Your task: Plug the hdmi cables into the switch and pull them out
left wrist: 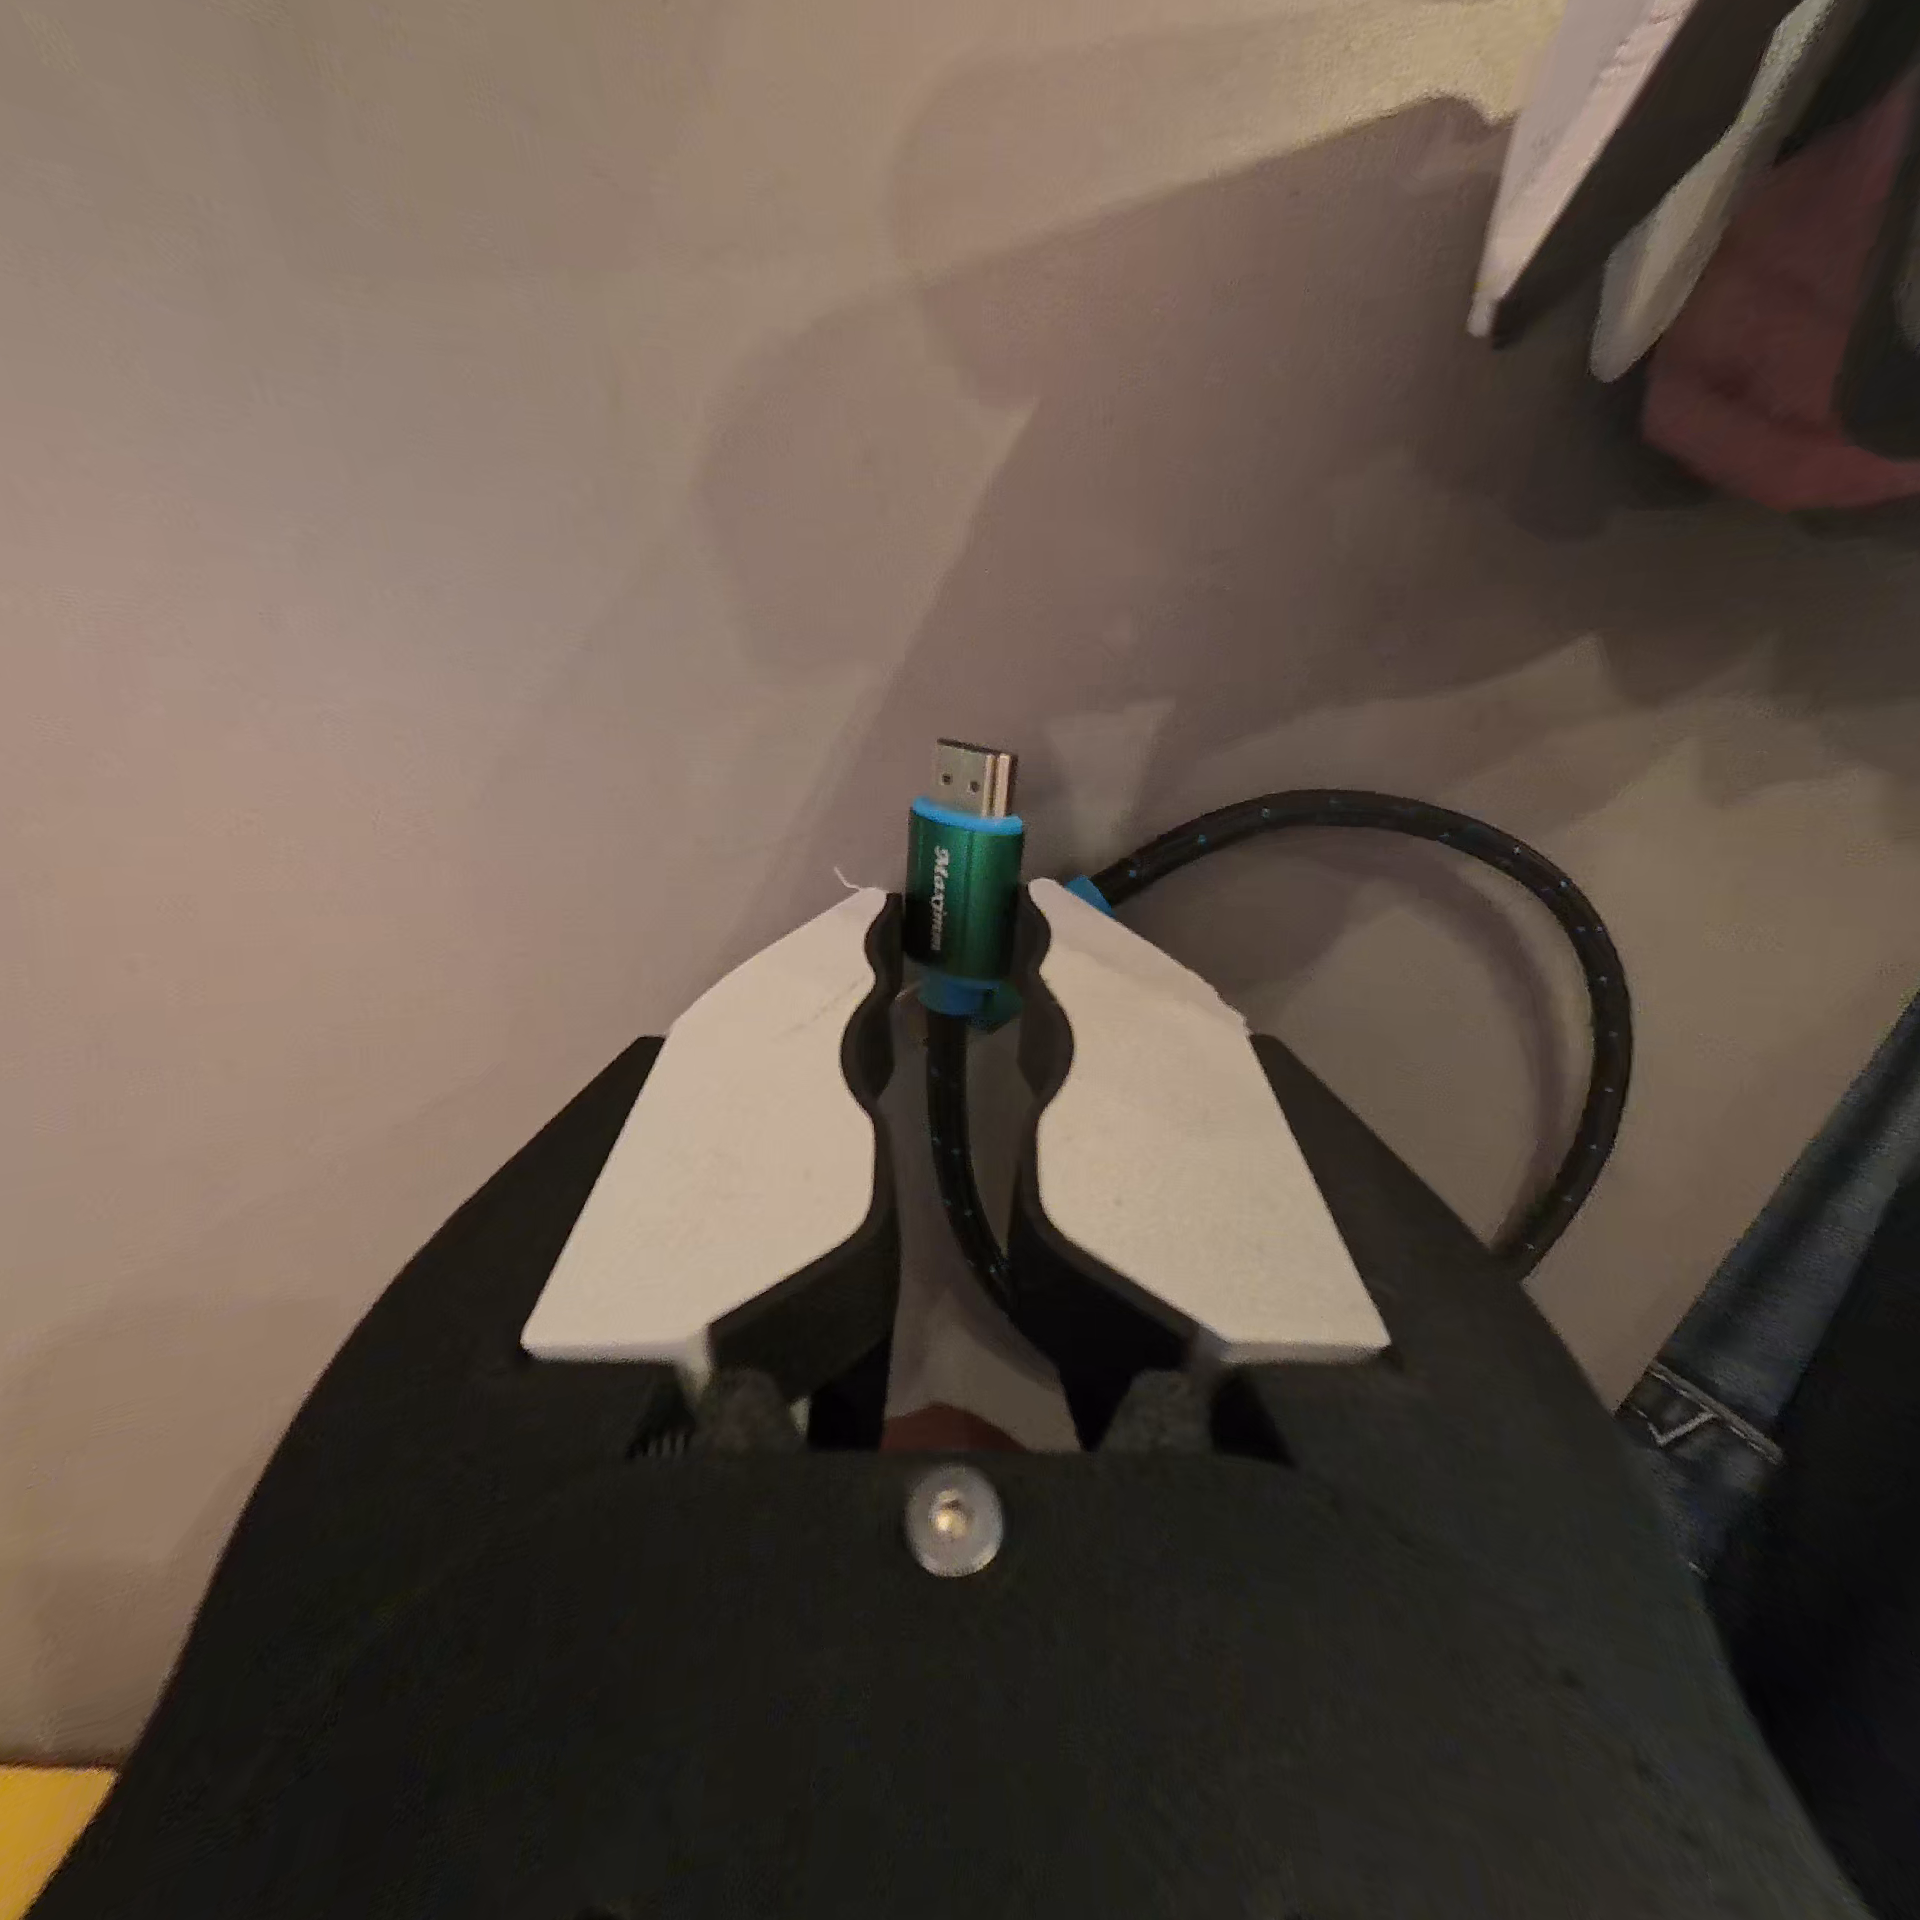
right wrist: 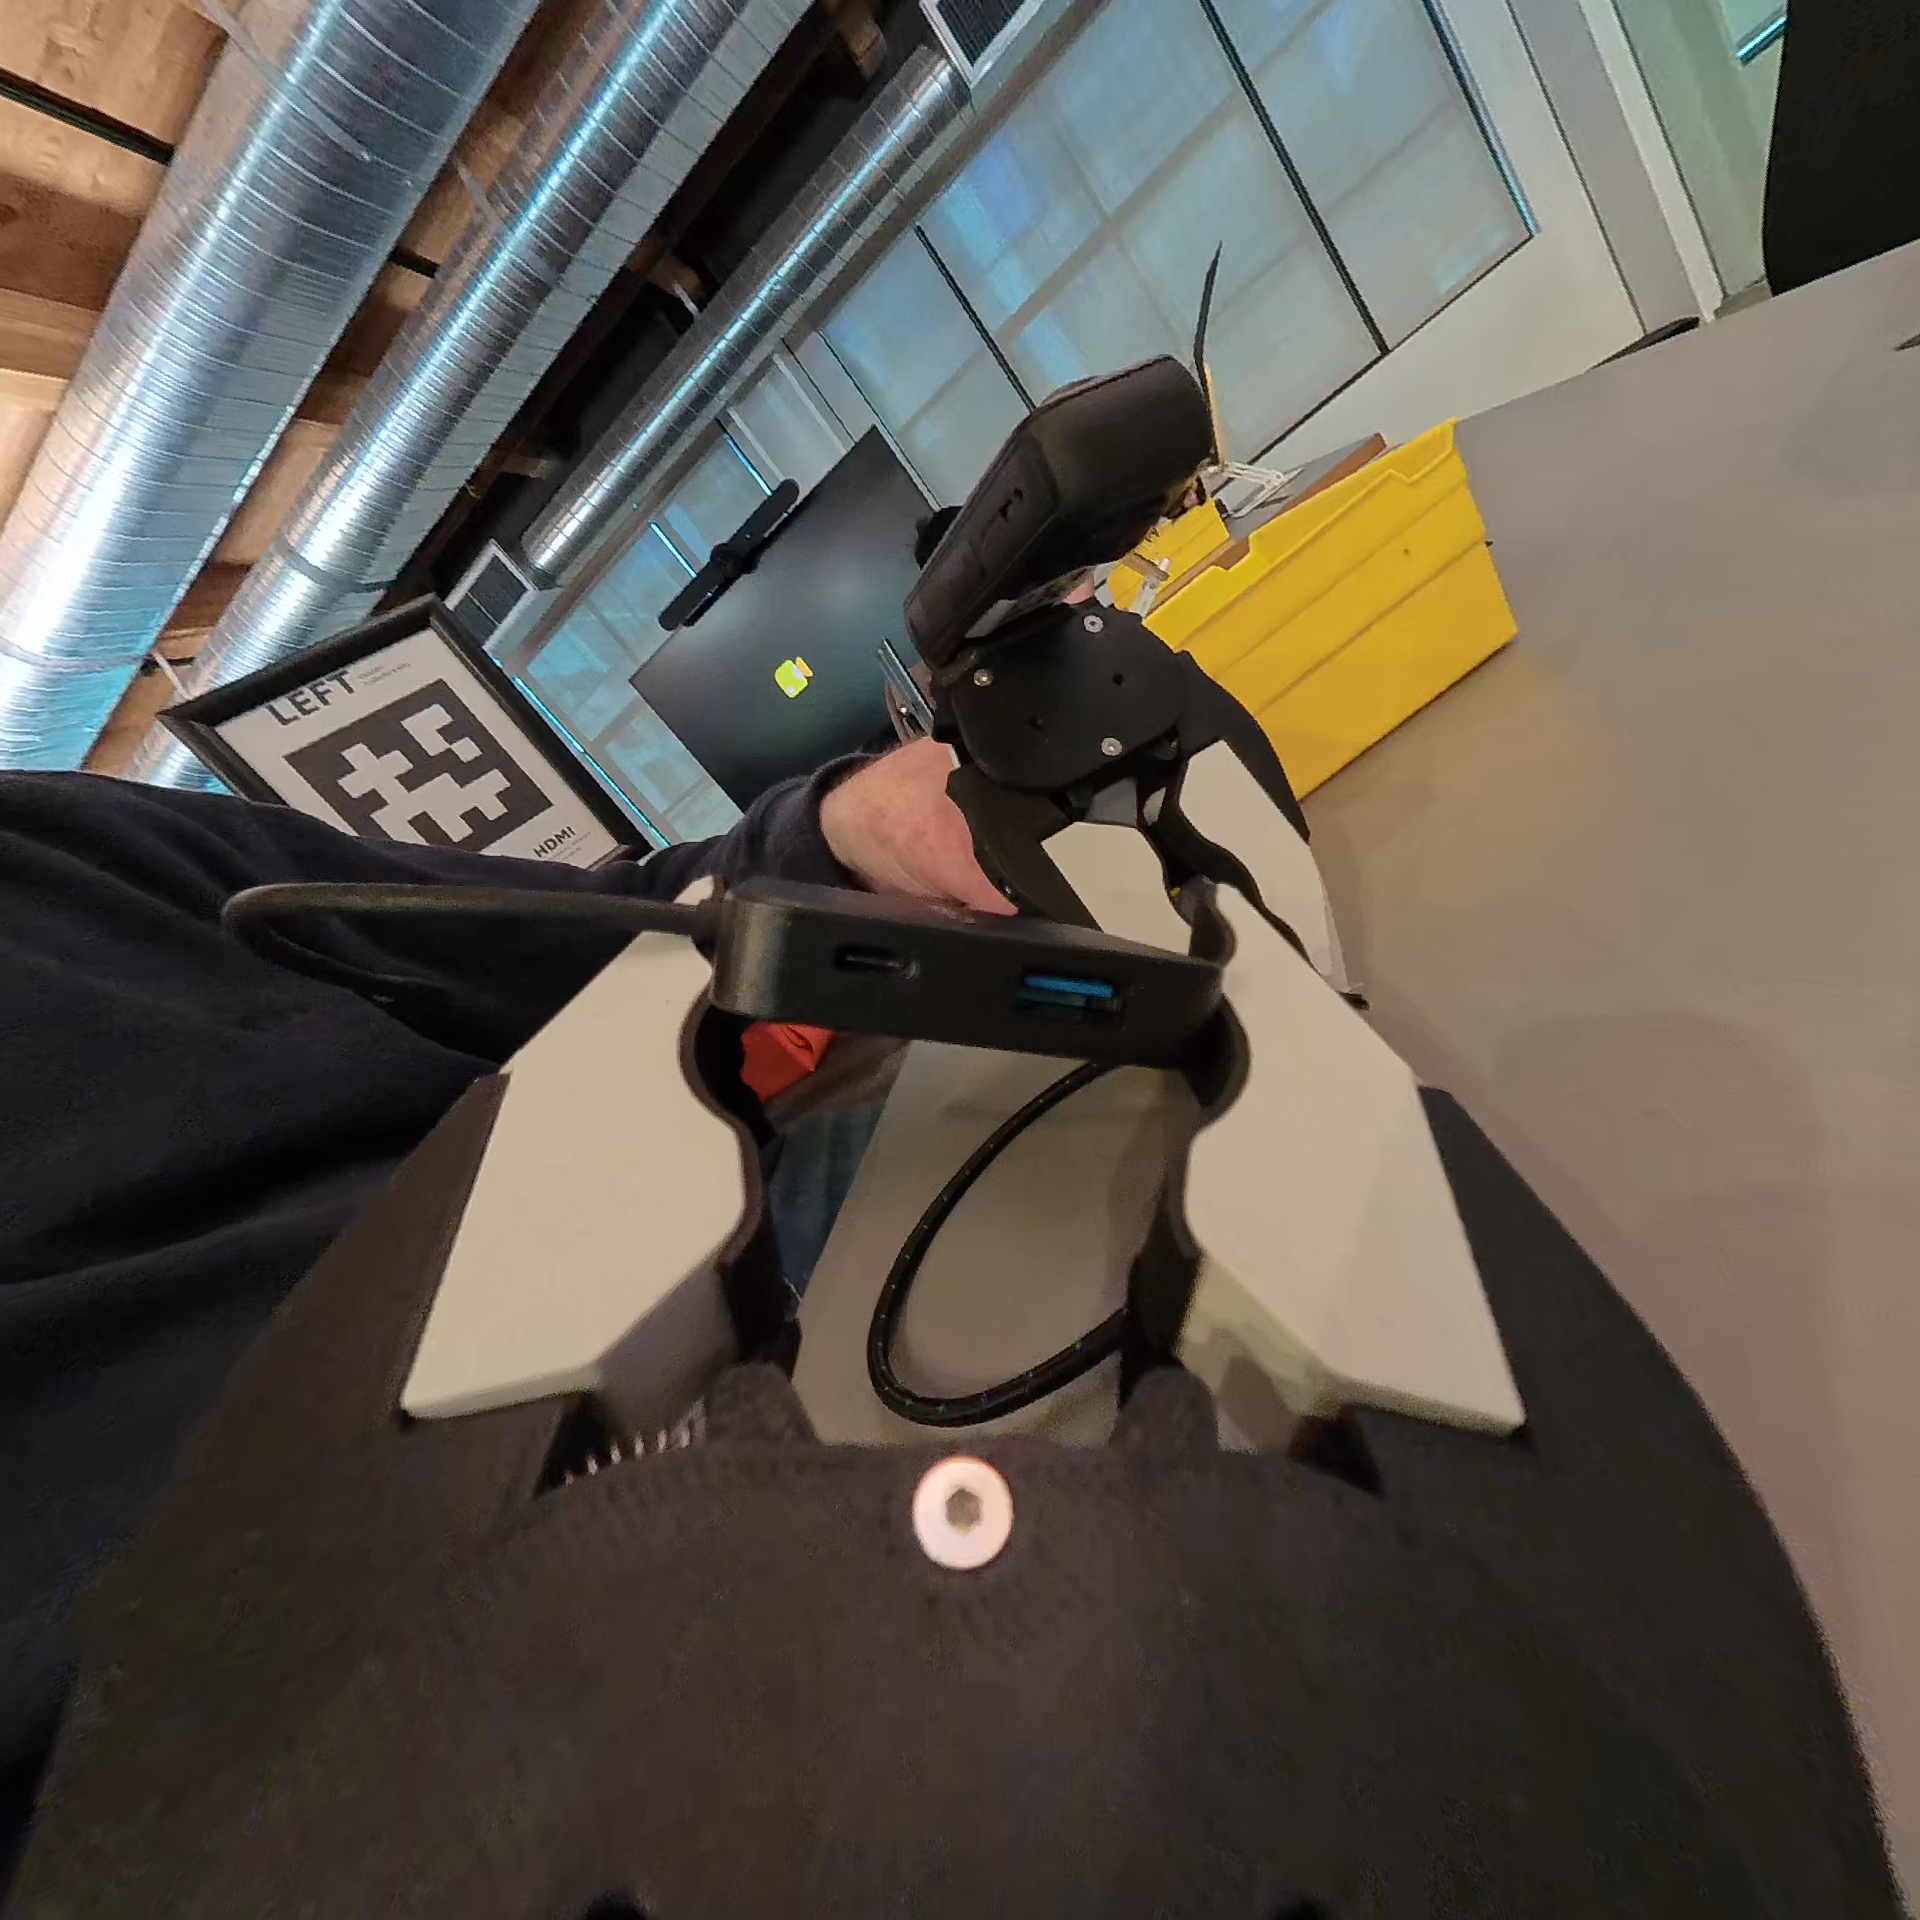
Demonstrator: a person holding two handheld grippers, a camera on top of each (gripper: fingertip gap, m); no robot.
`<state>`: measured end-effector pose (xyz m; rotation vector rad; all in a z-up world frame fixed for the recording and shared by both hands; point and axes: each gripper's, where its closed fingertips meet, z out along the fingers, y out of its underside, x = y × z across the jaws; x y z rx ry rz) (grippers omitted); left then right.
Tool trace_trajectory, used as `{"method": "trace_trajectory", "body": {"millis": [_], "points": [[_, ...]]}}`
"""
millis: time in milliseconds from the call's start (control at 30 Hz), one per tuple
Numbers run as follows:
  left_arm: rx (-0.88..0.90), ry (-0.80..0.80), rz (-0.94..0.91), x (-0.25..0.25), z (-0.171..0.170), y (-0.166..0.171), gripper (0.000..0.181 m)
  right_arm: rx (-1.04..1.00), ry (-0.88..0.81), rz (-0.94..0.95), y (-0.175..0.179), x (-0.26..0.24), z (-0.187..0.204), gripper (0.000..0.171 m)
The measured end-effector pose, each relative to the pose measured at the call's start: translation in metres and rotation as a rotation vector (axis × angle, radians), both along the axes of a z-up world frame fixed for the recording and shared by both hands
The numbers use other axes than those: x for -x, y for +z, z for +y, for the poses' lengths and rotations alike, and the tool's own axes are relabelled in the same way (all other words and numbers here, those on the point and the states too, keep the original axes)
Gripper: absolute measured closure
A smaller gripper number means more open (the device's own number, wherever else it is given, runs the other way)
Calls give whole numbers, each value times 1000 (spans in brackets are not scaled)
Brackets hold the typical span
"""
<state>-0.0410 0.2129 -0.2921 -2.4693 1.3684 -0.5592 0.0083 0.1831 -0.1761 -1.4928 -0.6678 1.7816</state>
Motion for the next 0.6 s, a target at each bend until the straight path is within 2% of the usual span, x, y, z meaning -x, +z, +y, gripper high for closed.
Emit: {"method": "trace_trajectory", "body": {"millis": [33,267,433,600], "points": [[-5,0,2,0,0,0,162,-4,-5,-17,-2,0,0,85],[-61,1,0,1,6,10,155,-31,-37,-87,-9,-4,3,85],[-190,-57,23,3,9,27,147,-40,-62,-141,-16,-7,6,86],[-320,-125,120,9,8,33,145,-63,-89,-238,-27,-9,8,86]]}}
